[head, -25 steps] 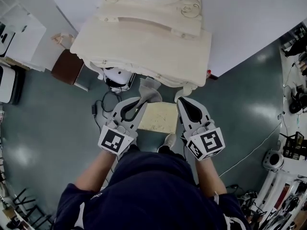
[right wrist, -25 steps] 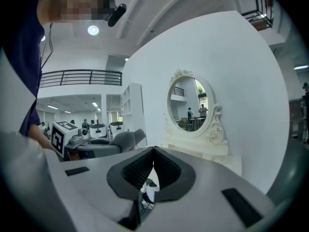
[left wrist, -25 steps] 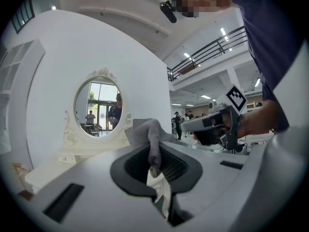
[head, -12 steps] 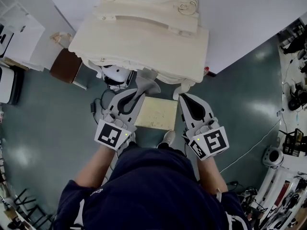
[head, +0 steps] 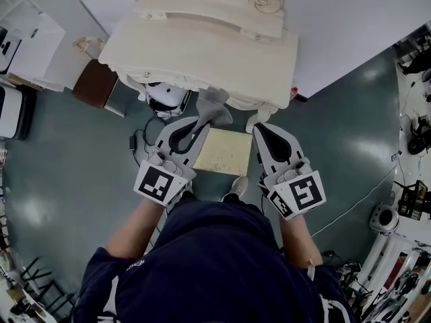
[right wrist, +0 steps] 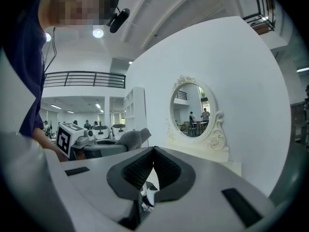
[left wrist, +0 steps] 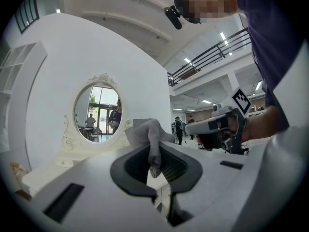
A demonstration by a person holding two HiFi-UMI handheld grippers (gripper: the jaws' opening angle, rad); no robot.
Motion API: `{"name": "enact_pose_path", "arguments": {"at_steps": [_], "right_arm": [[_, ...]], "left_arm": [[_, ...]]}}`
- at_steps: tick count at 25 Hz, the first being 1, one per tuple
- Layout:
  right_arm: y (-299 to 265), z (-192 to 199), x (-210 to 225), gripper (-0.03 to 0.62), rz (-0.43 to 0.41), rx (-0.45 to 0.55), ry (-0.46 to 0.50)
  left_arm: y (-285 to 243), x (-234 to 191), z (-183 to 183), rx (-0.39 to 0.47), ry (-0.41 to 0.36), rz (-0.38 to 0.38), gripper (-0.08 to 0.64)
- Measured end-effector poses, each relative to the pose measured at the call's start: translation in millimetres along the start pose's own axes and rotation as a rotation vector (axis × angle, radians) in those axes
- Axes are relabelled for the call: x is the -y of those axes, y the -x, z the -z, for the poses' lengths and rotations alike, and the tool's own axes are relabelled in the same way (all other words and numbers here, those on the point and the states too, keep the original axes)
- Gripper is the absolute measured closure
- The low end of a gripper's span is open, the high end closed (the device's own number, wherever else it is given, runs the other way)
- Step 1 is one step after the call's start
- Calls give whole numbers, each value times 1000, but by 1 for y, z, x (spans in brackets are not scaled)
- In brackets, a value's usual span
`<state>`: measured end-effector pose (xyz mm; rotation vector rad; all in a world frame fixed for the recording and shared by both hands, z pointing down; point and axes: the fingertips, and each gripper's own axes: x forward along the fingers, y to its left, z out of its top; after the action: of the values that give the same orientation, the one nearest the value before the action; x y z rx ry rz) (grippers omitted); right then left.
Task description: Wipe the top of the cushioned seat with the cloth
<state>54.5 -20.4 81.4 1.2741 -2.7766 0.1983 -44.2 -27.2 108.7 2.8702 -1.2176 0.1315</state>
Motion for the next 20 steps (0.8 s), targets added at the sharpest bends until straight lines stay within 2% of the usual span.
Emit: {"name": "enact_pose_path", "arguments": {"at_steps": [9, 13, 20], "right_arm": [[-8, 6, -3, 568, -22, -12, -4], [-12, 7, -4, 568, -31, -21, -4], [-13, 9, -4, 568, -31, -31, -1]], "left_arm": [[0, -4, 1, 32, 14, -6, 532], [0, -7, 4, -9, 11, -4, 532], [-2, -9, 4, -14, 19, -6, 532]]}}
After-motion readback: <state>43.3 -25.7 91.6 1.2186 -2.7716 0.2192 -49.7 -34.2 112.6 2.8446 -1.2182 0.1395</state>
